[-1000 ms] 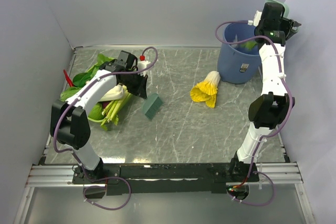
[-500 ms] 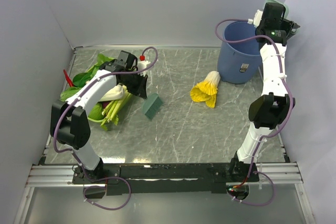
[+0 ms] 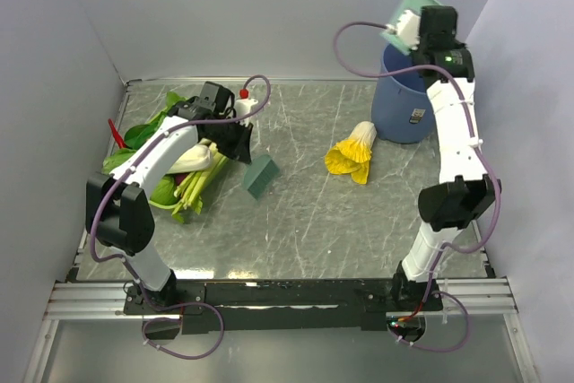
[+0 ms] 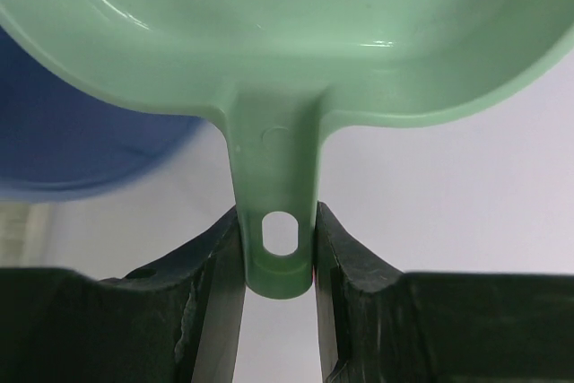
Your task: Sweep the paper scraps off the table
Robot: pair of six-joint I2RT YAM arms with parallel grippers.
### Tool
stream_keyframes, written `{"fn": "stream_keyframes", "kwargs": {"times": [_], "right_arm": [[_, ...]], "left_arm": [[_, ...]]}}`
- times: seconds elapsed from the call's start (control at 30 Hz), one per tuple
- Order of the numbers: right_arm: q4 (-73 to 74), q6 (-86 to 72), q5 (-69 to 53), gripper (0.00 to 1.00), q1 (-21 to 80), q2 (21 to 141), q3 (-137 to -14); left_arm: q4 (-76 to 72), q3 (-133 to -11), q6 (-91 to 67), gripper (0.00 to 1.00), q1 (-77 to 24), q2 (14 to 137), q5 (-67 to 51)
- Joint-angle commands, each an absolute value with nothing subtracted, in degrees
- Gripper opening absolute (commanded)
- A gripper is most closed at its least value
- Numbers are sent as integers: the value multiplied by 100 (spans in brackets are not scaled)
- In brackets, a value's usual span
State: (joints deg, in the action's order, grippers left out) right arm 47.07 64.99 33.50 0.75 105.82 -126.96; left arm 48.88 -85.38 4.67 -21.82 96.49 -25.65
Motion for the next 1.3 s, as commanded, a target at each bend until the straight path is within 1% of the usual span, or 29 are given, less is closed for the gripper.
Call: {"fn": "stream_keyframes", "kwargs": {"times": [0.0, 0.1, 0.13, 0.2, 0.23, 0.27, 0.33, 0.37, 0.43, 0.47, 0.53, 0.57, 0.73, 0.87, 0.97, 1.0, 1.07, 1.1, 1.17, 1.23, 1.27], "right_arm": [[5858, 5003, 2288, 0, 737, 9765, -12736], [6449, 4299, 1138, 0, 1045, 9440, -12420], [6930, 4289, 133, 0, 1116, 9205, -12297], [7093, 4333, -481, 0, 1169, 8844, -11491], [7058, 4255, -675, 0, 1186, 8450, -11122], [7119, 4358, -1112, 0, 1195, 8255, -10448], [7207, 4761, -1397, 0, 1230, 7738, -9777], [7268, 4885, -1545, 0, 1317, 7586, -9217], [7304, 5236, -1608, 0, 1414, 7166, -8686], [7304, 5299, -1513, 0, 1546, 7050, -8179], [7391, 5649, -1416, 0, 1669, 6743, -7702], [7426, 5782, -1345, 0, 1757, 6654, -7203], [6979, 6047, -791, 0, 1802, 6223, -5769], [6750, 5784, -756, 0, 1811, 6372, -5388], [6759, 5372, -879, 1, 1811, 6836, -5396], [6767, 5301, -914, 4, 1811, 6925, -5396], [6733, 5169, -1028, 7, 1811, 7162, -5362], [6672, 5151, -1046, 12, 1819, 7215, -5292], [6618, 5115, -1125, 16, 1811, 7338, -5247], [6548, 5098, -1160, 21, 1828, 7391, -5195], [6530, 5089, -1169, 23, 1837, 7409, -5168]], "left_arm": [[4861, -8912, 790, 1, -2206, 9466, -2646], [4790, -9009, 975, 1, -2206, 9404, -2532], [4738, -9026, 1028, 1, -2206, 9378, -2496], [4685, -9079, 1264, 1, -2206, 9343, -2374], [4641, -9079, 1353, 1, -2206, 9325, -2295], [4528, -9097, 1458, 1, -2206, 9273, -2233], [4360, -9088, 1792, 1, -2206, 9220, -2031], [4211, -9105, 2002, 1, -2215, 9220, -1978], [4079, -9167, 2205, 1, -2224, 9246, -1855], [3939, -9237, 2397, 1, -2232, 9263, -1837], [3815, -9316, 2574, 1, -2259, 9377, -1784], [3771, -9412, 2801, 1, -2276, 9421, -1784], [3402, -9493, 3742, 1, -2600, 9764, -1486], [2805, -9133, 4858, 1, -2865, 9940, -916], [2050, -8624, 5623, 1, -3093, 10011, -407], [1891, -8500, 5799, 1, -3181, 10037, -326], [1513, -8280, 6064, 1, -3225, 10081, -273], [1486, -8262, 6099, 1, -3260, 10177, -264], [1765, -8358, 6117, 1, -3305, 10361, -220], [2125, -8507, 5969, 4, -3366, 10476, -159], [2266, -8543, 5898, 9, -3384, 10555, -158]]}}
